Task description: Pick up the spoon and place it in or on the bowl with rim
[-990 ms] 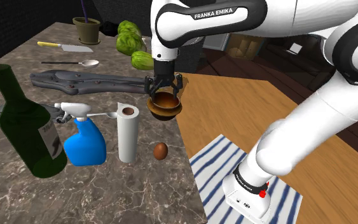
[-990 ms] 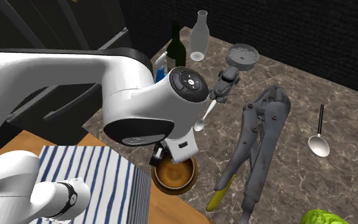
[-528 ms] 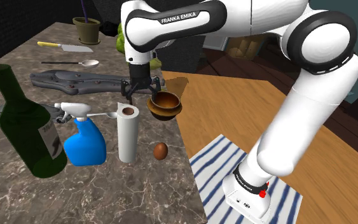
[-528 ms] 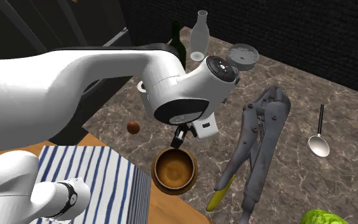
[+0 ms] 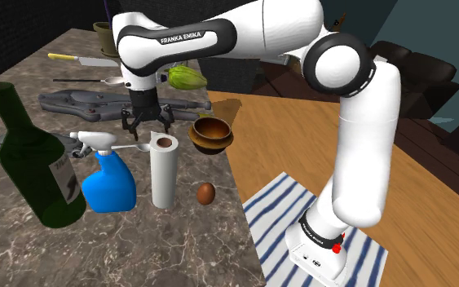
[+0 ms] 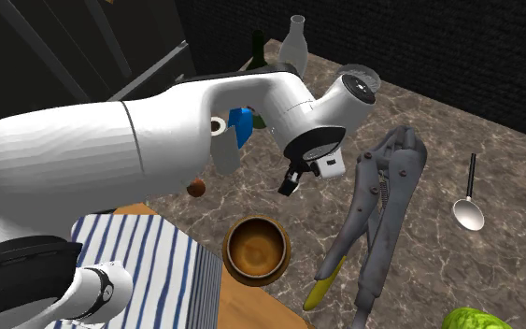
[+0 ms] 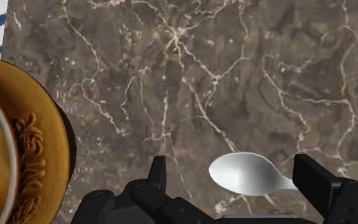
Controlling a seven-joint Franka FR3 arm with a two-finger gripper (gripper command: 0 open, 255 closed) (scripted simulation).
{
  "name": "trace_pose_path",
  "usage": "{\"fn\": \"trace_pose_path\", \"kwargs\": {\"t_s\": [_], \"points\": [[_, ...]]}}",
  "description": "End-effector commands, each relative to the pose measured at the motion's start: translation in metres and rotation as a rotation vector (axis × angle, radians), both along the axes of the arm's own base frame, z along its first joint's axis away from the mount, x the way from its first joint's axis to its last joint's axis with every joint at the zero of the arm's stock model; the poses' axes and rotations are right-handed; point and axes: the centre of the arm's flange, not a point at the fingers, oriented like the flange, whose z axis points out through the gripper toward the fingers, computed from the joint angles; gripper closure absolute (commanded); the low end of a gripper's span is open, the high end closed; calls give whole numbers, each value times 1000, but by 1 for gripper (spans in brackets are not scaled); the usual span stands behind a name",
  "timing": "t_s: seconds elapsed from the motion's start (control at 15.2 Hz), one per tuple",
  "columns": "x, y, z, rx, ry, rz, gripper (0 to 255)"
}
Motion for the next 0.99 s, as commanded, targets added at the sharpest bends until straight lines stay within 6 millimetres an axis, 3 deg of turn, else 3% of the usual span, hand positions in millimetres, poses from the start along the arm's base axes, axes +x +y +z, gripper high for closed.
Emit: {"fn": "trace_pose_path", "kwargs": {"t_s": [0.0,0.53,0.92], "points": [[19,15,-10,-7,5,-12,0],[10,15,-50,-8,5,-13,0],[10,15,-50,-8,5,-13,0]]}}
